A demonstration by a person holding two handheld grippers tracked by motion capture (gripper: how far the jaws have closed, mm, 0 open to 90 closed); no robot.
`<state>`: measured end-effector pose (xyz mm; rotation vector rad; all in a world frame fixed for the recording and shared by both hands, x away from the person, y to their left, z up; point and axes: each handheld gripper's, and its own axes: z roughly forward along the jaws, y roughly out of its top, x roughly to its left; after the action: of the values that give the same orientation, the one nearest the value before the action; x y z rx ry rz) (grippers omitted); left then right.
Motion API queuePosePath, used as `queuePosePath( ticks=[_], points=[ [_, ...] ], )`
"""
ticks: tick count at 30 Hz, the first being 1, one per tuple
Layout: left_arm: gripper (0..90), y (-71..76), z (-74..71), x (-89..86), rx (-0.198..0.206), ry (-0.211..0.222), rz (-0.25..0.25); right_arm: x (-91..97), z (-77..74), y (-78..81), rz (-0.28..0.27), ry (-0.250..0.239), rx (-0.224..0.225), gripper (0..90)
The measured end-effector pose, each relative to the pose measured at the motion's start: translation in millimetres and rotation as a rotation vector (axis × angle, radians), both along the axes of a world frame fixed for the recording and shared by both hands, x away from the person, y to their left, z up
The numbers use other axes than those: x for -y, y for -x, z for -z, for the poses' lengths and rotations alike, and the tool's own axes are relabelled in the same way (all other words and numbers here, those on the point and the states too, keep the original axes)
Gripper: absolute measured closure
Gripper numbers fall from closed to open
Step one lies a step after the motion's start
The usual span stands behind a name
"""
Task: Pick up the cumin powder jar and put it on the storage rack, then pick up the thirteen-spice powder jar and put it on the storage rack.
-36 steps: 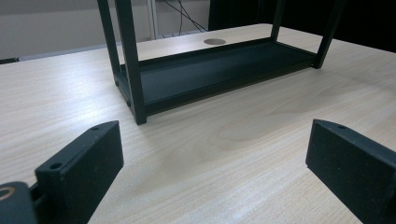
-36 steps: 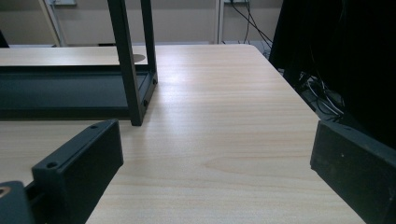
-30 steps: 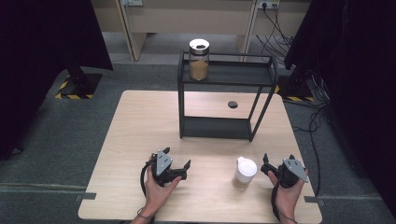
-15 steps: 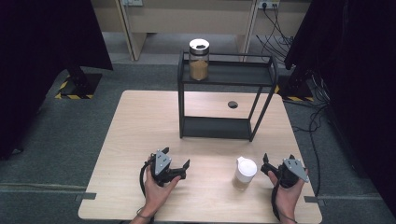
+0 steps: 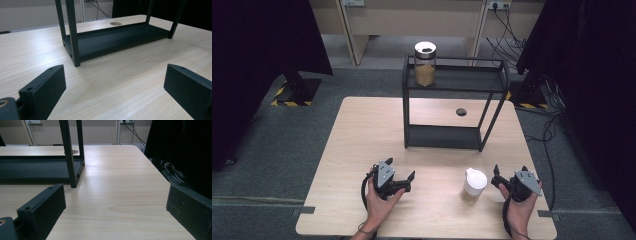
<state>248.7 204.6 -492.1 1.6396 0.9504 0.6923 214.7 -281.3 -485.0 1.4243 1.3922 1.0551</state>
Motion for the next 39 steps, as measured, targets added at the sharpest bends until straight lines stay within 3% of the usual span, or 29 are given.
queuePosePath(
  ticks=[27,32,39],
  points=[
    [3.3,1.3,0.5,0.9,0.009,-0.007,-0.001,4.5,0.5,-0.5,-0.011,-0.021,0.004,2.0],
    [3.3,0.7,0.0,0.7,0.005,-0.007,0.000,6.3,0.3,0.6,-0.003,-0.040,0.018,2.0],
    [3.3,1.0,0.1,1.2,0.009,-0.011,-0.001,4.6,-12.4,11.7,-0.034,-0.060,0.096,1.9]
  ],
)
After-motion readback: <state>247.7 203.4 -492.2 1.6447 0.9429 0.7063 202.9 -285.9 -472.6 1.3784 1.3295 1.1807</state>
